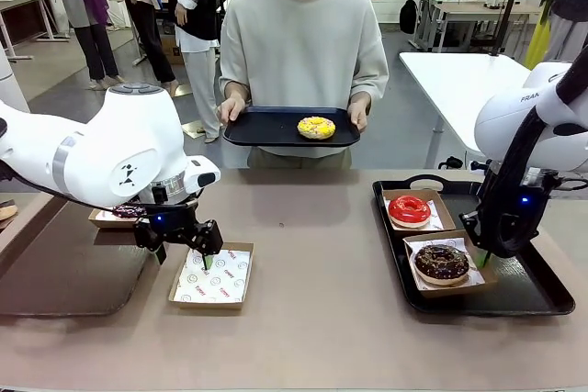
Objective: Individually package the donuts and arrange them on the tray.
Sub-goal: Place the picked Paper togo box on the Handle tray while simultaneously picking up another Paper togo box from the table with the other hand.
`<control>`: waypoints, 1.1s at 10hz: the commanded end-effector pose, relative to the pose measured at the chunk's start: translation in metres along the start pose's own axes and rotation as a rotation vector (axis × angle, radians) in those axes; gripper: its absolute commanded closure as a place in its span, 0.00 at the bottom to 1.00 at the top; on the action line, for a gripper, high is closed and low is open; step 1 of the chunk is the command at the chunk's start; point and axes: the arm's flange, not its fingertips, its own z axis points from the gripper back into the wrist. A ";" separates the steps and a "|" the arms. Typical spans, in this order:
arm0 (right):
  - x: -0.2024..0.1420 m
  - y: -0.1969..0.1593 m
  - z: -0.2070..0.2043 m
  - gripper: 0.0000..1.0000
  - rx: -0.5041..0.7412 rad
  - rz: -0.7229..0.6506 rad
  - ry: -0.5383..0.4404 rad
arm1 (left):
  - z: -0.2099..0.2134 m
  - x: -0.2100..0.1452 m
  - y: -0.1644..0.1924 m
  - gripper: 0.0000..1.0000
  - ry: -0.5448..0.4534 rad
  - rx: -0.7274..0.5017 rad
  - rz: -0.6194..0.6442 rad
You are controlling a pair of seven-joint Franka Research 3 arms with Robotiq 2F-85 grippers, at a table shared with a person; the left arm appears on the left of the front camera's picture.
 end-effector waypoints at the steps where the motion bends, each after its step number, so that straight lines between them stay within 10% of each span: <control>1: 0.005 0.001 0.000 0.99 0.042 0.017 -0.003 | -0.008 0.008 -0.001 0.00 -0.021 0.033 0.039; 4: 0.005 0.002 0.000 0.99 0.048 0.021 0.001 | -0.007 0.007 0.000 0.14 -0.030 0.020 0.036; 5: 0.005 0.002 0.000 0.55 0.046 0.024 0.004 | -0.005 0.007 0.000 0.60 -0.025 0.017 0.035; 6: 0.004 0.002 0.000 0.39 0.047 0.025 0.005 | -0.003 0.007 0.001 0.74 -0.024 0.013 0.037; 7: 0.004 0.002 0.001 0.00 0.049 0.023 0.007 | -0.002 0.007 0.001 1.00 -0.025 0.010 0.037; 10: 0.003 0.001 0.001 0.14 0.051 0.016 0.005 | 0.002 0.006 0.003 0.95 -0.023 -0.003 0.046; 11: 0.003 0.001 0.001 0.04 0.052 0.014 0.005 | 0.003 0.007 0.003 1.00 -0.020 -0.007 0.049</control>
